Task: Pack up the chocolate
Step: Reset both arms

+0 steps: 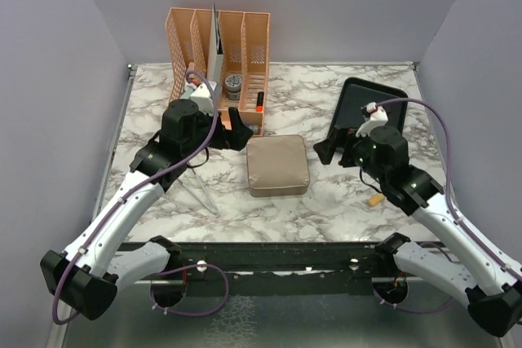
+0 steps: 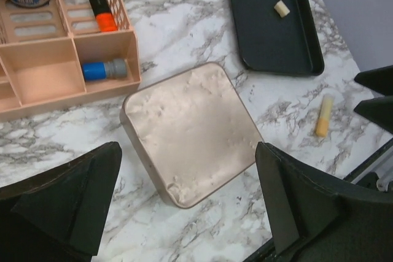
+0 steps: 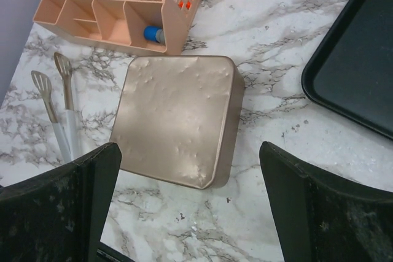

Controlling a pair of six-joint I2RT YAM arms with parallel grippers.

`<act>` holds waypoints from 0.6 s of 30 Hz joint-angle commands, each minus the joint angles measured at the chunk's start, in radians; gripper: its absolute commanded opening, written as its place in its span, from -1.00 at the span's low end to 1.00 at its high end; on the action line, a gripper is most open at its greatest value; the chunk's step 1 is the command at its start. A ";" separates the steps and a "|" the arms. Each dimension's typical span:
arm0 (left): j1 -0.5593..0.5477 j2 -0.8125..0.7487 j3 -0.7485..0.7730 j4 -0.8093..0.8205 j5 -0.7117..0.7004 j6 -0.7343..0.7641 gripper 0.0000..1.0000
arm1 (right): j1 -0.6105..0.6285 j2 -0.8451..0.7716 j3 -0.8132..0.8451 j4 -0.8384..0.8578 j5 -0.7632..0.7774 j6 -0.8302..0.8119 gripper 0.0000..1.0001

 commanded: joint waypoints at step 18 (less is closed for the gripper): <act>-0.002 -0.210 -0.243 0.149 0.051 -0.063 0.98 | 0.001 -0.241 -0.043 -0.138 0.112 0.098 1.00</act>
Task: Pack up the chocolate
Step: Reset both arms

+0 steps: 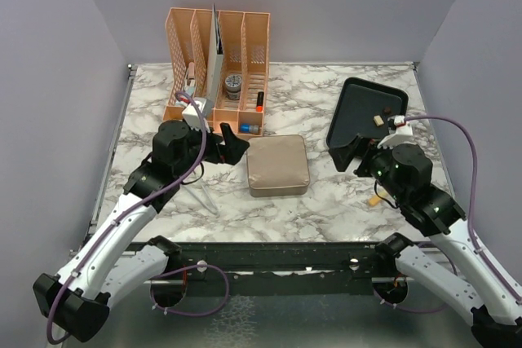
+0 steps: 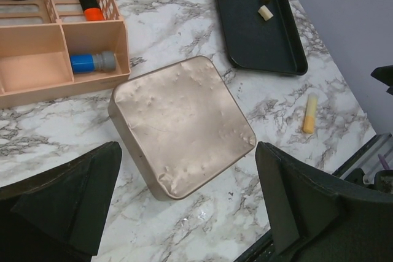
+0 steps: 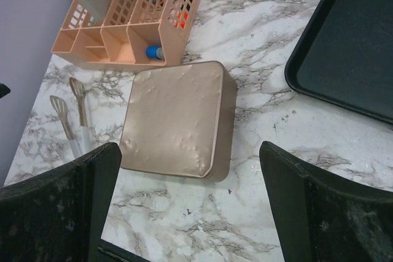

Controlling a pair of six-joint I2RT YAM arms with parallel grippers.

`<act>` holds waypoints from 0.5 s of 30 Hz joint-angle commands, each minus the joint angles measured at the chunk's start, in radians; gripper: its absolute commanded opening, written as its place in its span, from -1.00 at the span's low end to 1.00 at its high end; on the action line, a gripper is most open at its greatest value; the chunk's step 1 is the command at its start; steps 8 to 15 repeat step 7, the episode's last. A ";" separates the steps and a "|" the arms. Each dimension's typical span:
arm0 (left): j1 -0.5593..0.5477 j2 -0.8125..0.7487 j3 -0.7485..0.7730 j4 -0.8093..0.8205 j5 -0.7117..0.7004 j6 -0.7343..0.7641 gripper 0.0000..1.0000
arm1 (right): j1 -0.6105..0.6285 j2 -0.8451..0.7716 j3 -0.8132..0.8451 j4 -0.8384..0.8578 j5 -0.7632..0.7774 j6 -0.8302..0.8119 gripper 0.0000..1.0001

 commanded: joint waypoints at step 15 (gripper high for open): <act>-0.001 -0.038 -0.011 0.035 0.018 -0.002 0.98 | 0.001 0.002 0.023 -0.047 0.029 0.021 1.00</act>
